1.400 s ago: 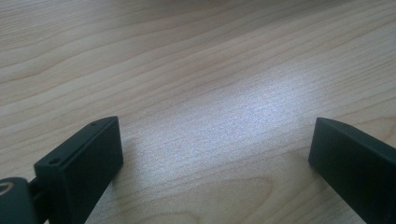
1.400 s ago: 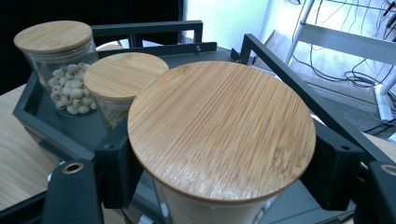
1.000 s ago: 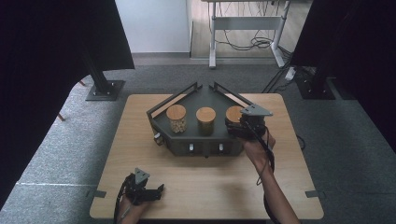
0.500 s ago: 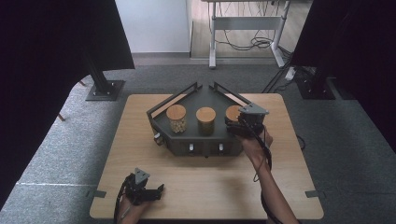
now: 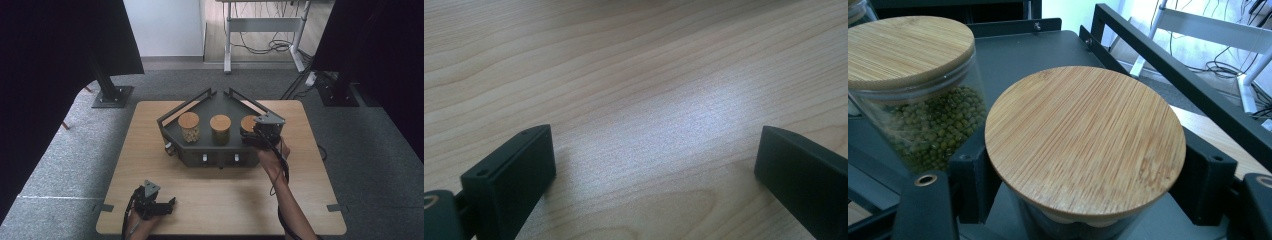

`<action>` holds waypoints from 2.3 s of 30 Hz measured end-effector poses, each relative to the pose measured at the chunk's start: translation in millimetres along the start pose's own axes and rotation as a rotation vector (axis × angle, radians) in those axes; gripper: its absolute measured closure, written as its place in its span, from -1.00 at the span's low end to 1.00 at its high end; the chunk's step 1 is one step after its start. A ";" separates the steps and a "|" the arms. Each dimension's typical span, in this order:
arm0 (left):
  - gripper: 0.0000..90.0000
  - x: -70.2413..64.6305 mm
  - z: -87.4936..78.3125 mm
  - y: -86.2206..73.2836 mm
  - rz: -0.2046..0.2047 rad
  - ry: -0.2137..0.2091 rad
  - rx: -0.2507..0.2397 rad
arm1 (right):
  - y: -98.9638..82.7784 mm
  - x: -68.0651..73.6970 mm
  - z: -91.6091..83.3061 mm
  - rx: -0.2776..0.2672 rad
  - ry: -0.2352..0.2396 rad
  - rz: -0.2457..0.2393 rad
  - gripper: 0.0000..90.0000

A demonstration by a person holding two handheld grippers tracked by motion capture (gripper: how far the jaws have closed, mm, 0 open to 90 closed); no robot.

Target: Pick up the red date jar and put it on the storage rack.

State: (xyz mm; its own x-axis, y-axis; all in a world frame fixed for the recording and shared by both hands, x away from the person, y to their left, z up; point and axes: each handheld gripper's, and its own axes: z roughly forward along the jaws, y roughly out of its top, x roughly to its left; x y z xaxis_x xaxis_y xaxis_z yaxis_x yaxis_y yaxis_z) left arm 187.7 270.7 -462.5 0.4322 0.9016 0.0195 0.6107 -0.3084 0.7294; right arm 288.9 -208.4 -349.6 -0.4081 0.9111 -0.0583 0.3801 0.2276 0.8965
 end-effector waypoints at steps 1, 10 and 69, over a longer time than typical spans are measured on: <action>-0.94 0.0 0.0 0.0 0.000 0.000 0.000 | -0.4 -1.1 0.1 0.000 0.003 0.005 -0.45; -0.94 -0.1 0.0 0.0 0.000 0.000 0.000 | -2.3 -5.3 -1.3 -0.002 0.009 0.011 -0.50; -0.94 0.0 -0.2 -0.2 0.002 -0.002 0.000 | -43.6 -10.7 -66.4 -0.090 0.059 -0.050 -0.86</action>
State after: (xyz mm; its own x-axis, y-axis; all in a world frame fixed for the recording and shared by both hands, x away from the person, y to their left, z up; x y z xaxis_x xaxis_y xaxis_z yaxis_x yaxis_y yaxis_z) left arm 187.4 270.9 -462.5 0.4345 0.9004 0.0200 0.6097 -0.3104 0.7294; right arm 221.6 -250.9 -358.9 -0.4738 0.8770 -0.0800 0.2831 0.2377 0.9292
